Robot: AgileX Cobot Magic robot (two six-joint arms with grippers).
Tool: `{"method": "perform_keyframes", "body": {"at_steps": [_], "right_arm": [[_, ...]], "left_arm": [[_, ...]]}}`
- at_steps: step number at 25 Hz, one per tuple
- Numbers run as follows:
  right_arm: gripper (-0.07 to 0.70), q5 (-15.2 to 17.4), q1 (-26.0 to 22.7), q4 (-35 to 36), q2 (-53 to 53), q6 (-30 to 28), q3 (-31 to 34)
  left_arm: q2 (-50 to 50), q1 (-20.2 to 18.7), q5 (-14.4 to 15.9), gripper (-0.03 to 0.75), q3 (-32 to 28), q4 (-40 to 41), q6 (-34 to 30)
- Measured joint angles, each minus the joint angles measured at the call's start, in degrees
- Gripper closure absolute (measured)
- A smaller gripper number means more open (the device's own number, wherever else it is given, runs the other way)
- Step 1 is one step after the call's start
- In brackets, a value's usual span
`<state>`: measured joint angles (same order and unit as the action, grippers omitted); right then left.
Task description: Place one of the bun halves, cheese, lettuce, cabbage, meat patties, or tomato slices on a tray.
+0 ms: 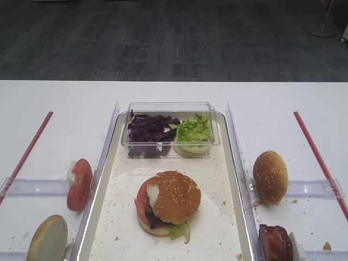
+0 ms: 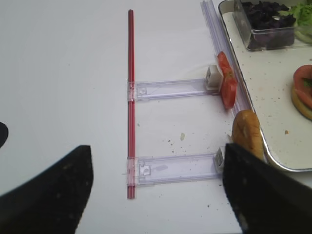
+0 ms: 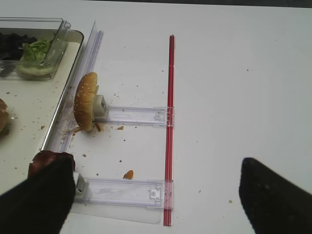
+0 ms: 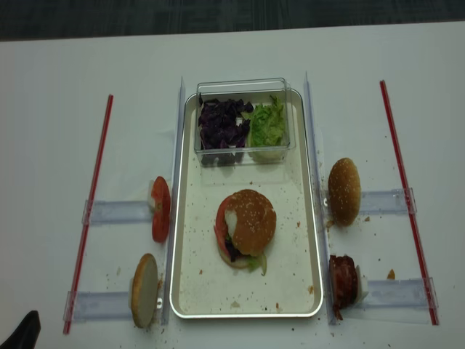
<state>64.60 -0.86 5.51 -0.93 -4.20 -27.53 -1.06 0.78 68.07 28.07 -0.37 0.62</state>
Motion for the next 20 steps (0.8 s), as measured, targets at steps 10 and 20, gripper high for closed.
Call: {"method": "perform_keyframes", "body": {"at_steps": [10, 20], "right_arm": [[-0.06, 0.0, 0.0, 0.0, 0.0, 0.4, 0.0], [-0.06, 0.0, 0.0, 0.0, 0.0, 0.3, 0.0]], "left_arm": [[0.0, 0.0, 0.0, 0.207, 0.0, 0.0, 0.0], [0.0, 0.0, 0.0, 0.207, 0.0, 0.0, 0.0]]}}
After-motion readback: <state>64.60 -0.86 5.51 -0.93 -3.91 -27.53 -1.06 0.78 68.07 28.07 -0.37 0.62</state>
